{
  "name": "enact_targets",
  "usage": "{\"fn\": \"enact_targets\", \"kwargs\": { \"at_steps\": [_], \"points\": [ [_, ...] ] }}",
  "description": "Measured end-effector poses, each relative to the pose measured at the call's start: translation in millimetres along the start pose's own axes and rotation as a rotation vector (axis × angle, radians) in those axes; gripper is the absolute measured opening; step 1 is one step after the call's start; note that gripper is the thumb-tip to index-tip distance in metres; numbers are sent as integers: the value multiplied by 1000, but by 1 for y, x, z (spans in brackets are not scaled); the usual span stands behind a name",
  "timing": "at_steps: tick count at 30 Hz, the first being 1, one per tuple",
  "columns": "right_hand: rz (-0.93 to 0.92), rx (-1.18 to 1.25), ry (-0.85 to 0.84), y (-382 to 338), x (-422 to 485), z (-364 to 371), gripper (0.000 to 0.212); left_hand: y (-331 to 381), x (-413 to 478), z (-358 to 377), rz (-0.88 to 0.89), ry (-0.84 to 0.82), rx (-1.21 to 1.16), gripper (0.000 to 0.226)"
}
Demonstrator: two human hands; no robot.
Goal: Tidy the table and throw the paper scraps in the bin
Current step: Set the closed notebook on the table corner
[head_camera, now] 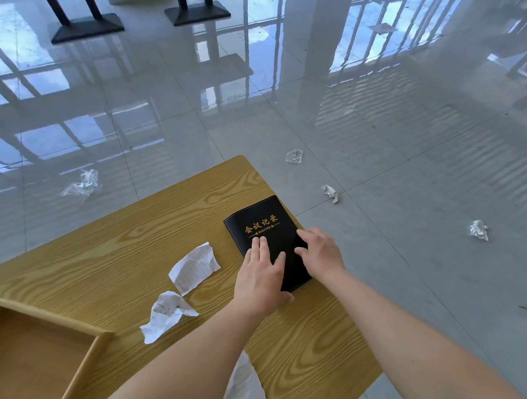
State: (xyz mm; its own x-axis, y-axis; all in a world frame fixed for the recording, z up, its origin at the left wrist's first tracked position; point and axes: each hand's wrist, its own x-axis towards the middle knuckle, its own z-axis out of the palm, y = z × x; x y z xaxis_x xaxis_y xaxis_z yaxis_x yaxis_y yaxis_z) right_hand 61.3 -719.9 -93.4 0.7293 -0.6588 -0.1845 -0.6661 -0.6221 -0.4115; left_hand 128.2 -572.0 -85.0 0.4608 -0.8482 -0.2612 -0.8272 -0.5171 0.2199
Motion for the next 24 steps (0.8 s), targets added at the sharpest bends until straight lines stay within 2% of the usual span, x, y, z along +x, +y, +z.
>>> {"fn": "enact_targets", "kwargs": {
  "at_steps": [13,24],
  "points": [
    [28,-14,-52,-6,-6,-7,47,-3,-2,3,-3,22,-40,96],
    [-94,-111,68,-29,-41,-23,47,-35,-46,-13,-90,125,-87,75]
  ]
}}
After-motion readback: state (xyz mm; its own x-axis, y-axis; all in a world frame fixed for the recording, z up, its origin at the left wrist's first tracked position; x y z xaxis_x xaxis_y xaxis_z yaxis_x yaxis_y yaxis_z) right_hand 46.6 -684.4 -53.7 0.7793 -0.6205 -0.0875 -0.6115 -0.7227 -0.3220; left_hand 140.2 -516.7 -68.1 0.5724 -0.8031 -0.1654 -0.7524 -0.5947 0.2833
